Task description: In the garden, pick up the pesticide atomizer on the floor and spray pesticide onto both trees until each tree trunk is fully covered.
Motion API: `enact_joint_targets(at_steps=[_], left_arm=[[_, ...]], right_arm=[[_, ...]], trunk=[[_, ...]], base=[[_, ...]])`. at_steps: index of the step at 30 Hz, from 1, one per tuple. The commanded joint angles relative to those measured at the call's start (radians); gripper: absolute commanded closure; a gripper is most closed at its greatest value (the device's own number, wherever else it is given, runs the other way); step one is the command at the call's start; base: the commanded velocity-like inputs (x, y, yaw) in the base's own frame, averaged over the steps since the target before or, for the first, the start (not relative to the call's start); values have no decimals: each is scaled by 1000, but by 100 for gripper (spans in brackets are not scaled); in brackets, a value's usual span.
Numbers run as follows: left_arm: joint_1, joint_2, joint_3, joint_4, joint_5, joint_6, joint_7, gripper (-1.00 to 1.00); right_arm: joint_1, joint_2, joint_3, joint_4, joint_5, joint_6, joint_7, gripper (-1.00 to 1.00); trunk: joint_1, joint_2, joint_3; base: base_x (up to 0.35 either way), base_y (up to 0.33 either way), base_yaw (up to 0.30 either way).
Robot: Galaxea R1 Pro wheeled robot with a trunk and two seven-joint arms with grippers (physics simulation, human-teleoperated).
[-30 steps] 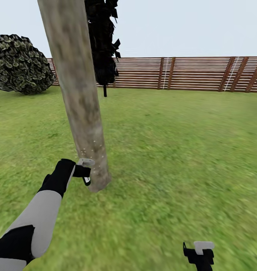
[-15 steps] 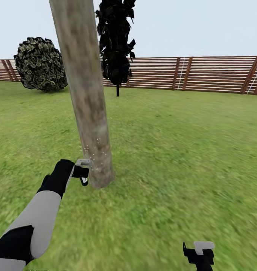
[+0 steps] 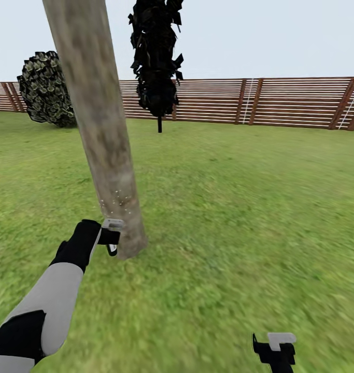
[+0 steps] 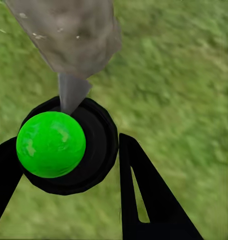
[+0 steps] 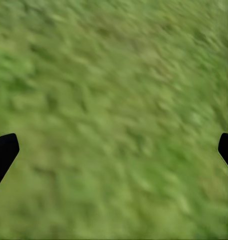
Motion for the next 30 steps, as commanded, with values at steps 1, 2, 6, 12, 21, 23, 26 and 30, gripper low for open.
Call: enact_joint_targets(at_steps=[1,2,6,12,21,23,26,30], left_arm=[[0,6,5,-2,-8,3,-6,100],[0,11,5,-2,-8,3,-4,100],[2,37,6,-1,-7,3,-1,100],[2,43,6,-1,-7,3,-1,100],[4,47,7,6,-6,2,60,100],[5,47,7,13,-5,0,68,100],[5,36,8,17,1,-3,72,100],[25,11,6,19,47,-3,59,100]], right_arm=[[0,0,-7,1,11,-2,-3,-100],[0,0,-7,1,11,-2,-3,-100],[0,2,-7,1,11,-2,-3,-100],[0,2,-7,1,11,-2,-3,-100],[0,2,-7,1,11,-2,-3,-100],[-1,2,-7,1,11,-2,-3,-100],[0,2,-7,1,11,-2,-3,-100],[0,2,-7,1,11,-2,-3,-100]], trunk=[[0,0,-1],[0,0,-1],[0,0,-1],[0,0,-1],[0,0,-1],[0,0,-1],[0,0,-1],[0,0,-1]], base=[[0,-272,0],[0,-272,0],[0,-272,38],[0,-272,234],[128,-257,277],[174,-244,278],[175,-244,278],[175,-244,274]])
